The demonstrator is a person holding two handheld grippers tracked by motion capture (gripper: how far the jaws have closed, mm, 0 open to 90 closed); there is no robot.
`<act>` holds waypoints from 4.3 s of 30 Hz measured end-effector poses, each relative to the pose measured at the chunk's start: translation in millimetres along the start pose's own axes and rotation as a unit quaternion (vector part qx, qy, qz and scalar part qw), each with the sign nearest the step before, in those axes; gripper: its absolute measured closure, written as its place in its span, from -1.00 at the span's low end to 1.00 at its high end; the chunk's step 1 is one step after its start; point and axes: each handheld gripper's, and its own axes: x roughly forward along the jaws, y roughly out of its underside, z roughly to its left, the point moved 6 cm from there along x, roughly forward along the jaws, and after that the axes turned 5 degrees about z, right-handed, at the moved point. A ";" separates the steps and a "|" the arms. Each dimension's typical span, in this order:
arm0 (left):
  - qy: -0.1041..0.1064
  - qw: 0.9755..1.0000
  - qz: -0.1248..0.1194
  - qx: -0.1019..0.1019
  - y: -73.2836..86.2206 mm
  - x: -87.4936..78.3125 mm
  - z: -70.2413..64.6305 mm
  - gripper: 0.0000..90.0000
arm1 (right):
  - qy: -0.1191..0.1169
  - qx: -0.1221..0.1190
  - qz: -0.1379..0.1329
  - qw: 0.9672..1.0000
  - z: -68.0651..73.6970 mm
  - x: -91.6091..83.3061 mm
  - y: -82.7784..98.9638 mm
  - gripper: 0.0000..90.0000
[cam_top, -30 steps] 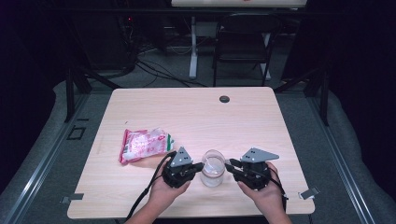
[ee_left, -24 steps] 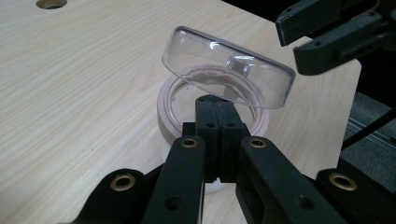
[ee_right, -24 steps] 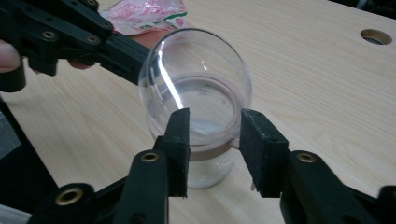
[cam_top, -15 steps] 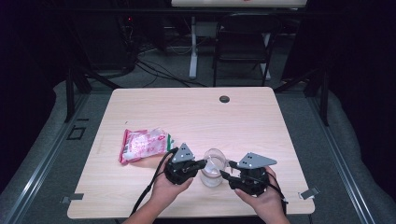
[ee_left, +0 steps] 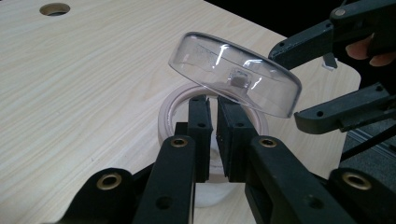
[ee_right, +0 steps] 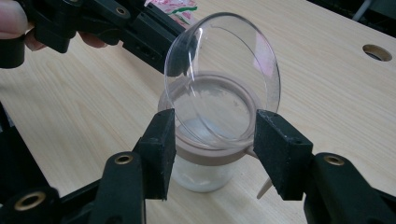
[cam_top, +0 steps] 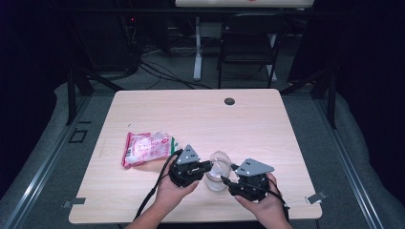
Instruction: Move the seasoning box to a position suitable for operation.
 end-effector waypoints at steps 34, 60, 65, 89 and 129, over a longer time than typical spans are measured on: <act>-0.037 0.999 0.014 -0.006 10.6 10.9 9.4 0.41 | 0.004 -0.002 -0.010 1.000 -2.1 -0.9 -2.3 0.13; -0.041 0.999 0.018 0.001 17.4 18.2 9.2 0.48 | -0.005 0.013 -0.024 1.000 -7.8 -10.8 -2.6 0.30; -0.043 0.999 0.014 0.002 17.8 18.3 9.6 0.48 | -0.005 0.019 -0.027 0.999 -11.4 -15.1 -1.8 0.33; -0.045 0.999 0.013 0.003 18.0 18.3 9.5 0.48 | 0.008 0.056 -0.027 0.998 -31.7 -29.2 13.0 0.37; -0.063 0.998 -0.005 -0.030 22.5 -8.2 29.0 0.42 | -0.005 0.090 0.023 0.996 -47.2 36.3 58.9 0.58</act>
